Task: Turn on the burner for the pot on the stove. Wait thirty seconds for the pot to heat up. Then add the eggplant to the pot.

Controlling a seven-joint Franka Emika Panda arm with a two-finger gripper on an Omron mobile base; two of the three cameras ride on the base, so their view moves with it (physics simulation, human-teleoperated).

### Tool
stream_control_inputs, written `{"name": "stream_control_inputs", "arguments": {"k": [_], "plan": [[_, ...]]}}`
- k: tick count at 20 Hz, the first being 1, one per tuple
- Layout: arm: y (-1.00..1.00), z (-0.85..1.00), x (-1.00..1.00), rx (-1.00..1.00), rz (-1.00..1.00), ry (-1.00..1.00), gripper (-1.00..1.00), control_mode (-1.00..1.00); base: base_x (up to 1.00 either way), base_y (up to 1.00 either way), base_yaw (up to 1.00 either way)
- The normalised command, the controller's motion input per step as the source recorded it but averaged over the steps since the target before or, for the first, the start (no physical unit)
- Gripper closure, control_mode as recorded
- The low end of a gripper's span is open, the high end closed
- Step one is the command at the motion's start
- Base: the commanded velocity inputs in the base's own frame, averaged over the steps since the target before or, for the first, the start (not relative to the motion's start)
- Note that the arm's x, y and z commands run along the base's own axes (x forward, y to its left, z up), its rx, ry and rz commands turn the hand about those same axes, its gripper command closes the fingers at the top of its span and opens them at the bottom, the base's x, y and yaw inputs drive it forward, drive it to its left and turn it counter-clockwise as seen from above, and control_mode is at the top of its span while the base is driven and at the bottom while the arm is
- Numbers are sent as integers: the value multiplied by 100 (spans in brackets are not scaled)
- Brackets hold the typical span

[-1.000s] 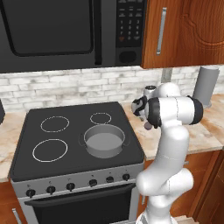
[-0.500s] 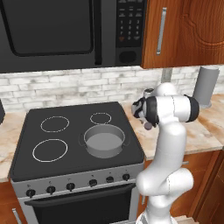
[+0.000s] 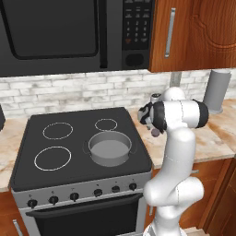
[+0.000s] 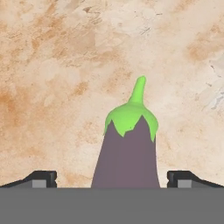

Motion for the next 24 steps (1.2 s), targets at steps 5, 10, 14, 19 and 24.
{"name": "stream_control_inputs", "arguments": {"k": [5,10,14,19,24], "plan": [[0,0,0,0,0,0,-100,-100,0,0,0],[0,0,0,0,0,0,-100,-100,0,0,0],[0,0,0,0,0,0,-100,-100,0,0,0],[0,0,0,0,0,0,-100,-100,0,0,0],[0,0,0,0,0,0,-100,-100,0,0,0]]}}
